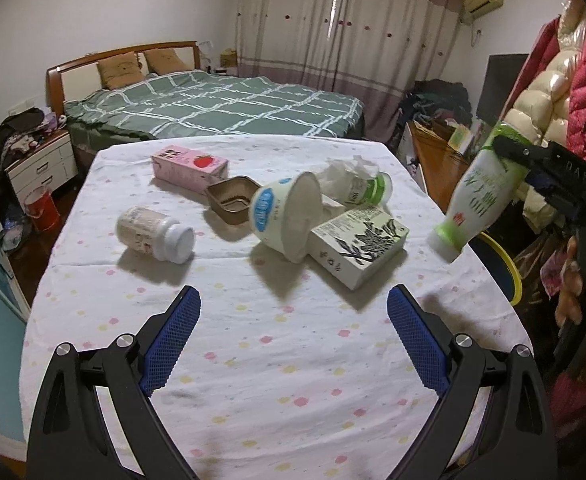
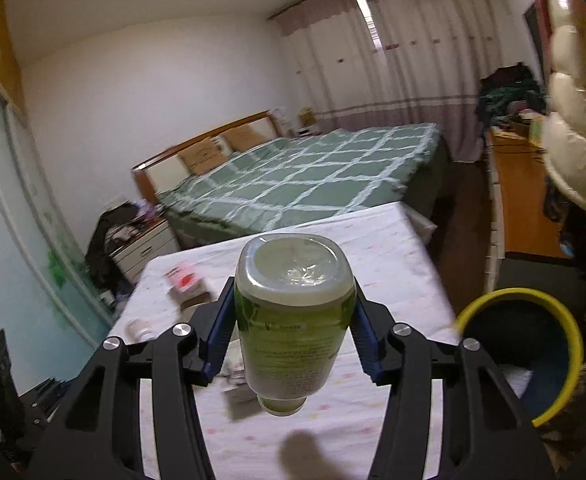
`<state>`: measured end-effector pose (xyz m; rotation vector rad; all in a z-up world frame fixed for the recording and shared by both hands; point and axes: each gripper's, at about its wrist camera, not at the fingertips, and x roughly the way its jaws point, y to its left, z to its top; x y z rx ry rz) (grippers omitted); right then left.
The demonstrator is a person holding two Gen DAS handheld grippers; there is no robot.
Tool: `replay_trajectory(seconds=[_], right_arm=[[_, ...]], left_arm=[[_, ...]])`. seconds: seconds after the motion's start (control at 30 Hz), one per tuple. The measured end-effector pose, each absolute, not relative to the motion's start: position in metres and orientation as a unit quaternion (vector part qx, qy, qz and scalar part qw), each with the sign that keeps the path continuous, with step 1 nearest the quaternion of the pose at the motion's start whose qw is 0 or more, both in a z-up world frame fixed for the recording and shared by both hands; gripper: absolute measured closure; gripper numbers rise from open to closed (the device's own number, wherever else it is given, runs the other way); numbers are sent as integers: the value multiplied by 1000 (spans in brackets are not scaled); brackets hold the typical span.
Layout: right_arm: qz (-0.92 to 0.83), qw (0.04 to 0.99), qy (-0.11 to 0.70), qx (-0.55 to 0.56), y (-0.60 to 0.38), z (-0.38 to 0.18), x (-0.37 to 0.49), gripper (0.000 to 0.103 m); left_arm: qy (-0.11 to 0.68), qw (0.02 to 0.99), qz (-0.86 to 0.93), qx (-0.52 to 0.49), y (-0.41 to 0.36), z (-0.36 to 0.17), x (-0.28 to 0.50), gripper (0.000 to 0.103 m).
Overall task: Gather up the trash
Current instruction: 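Carry the green-labelled bottle into the bin and open the right gripper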
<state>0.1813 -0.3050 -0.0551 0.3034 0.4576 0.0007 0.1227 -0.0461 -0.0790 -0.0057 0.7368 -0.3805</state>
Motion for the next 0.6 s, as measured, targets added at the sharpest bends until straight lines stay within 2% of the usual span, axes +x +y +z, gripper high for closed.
replay_trajectory(seconds=[0.27,0.6], right_arm=[[-139,951,225,162,-408,-74,160,52],[-223,913,295,172,-490,-151,167,53]], left_arm=[[371,904,-212,16,-85,-87,133,10],[398,881,-251,45,-142,-114,146,10]])
